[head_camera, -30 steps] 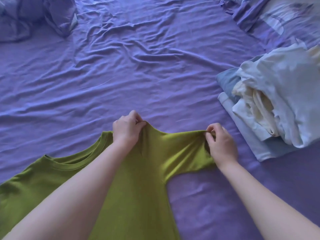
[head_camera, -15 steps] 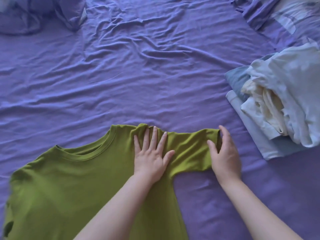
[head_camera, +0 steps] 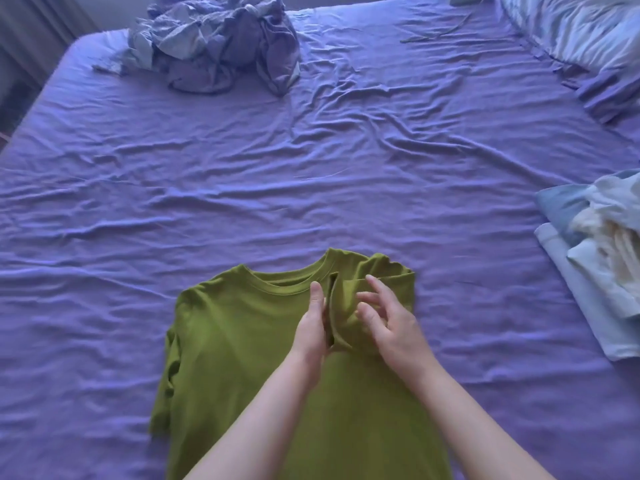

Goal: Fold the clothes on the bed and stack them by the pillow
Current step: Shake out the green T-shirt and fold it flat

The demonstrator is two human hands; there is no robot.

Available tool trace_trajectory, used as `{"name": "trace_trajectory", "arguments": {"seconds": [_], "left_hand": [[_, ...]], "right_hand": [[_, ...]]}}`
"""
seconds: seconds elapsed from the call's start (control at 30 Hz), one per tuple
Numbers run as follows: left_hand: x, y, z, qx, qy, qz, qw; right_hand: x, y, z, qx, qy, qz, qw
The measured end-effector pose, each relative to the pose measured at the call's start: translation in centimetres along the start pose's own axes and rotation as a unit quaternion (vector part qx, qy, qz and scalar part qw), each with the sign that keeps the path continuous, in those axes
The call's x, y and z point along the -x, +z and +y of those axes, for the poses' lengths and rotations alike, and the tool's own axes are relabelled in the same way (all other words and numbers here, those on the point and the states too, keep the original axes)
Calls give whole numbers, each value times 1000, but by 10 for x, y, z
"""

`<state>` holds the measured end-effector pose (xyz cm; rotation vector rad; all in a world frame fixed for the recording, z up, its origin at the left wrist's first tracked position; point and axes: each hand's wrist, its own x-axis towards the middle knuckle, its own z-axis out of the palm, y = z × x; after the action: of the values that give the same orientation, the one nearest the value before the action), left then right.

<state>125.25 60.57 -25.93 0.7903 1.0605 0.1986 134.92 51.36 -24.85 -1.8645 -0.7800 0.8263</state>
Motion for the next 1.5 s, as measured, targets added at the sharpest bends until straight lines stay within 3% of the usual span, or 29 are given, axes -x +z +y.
{"name": "trace_trajectory", "arguments": {"seconds": [0.07, 0.17, 0.23, 0.37, 0.5, 0.63, 0.7, 0.77, 0.83, 0.87, 0.9, 0.97, 1.03, 1.2, 1.4, 1.5], "left_hand": [[-4, -12, 0, -40, 23, 11, 999], [-16, -23, -10, -180, 88, 84, 976], [-27, -28, -16, -236, 97, 114, 960], [-35, -35, -22, -296, 161, 143, 930], [-21, -43, -23, -240, 252, 116, 931], [-16, -59, -24, -325, 248, 159, 899], [-11, -63, -28, -437, 256, 232, 830], [-9, -62, -33, -526, 331, 276, 733], [-14, -56, -43, -608, 425, 238, 628], [-16, -52, -47, -660, 425, 191, 590], [-18, -50, -49, -706, 384, 144, 577], [-26, -53, -55, -753, 277, 113, 586], [-32, -61, -62, -767, 233, 126, 585], [-23, -61, -59, -786, 188, 101, 581], [-11, -52, -64, -776, 161, 120, 598], [-7, -47, -68, -784, 158, 125, 587]], "right_hand": [[-3, 8, 13, 124, -39, 12, 991], [-6, 7, 42, 357, -44, -28, 933], [-13, 5, 58, 437, -18, -47, 898], [-36, 0, 77, 494, -4, -36, 869], [-36, 0, 83, 506, -17, -40, 861], [-40, 8, 81, 512, -27, -59, 857], [-43, 12, 84, 522, -26, -69, 850], [-44, 12, 86, 516, -28, -63, 854], [-42, 12, 89, 520, -33, -57, 852], [-41, 12, 91, 527, -36, -57, 847], [-39, 12, 94, 534, -36, -60, 843], [-37, 11, 98, 545, -36, -65, 835], [-39, 9, 98, 547, -37, -67, 833], [-25, -9, 92, 450, -70, -91, 886], [11, -29, 102, 476, -126, -118, 863], [12, -31, 98, 415, -158, -67, 893]]}}
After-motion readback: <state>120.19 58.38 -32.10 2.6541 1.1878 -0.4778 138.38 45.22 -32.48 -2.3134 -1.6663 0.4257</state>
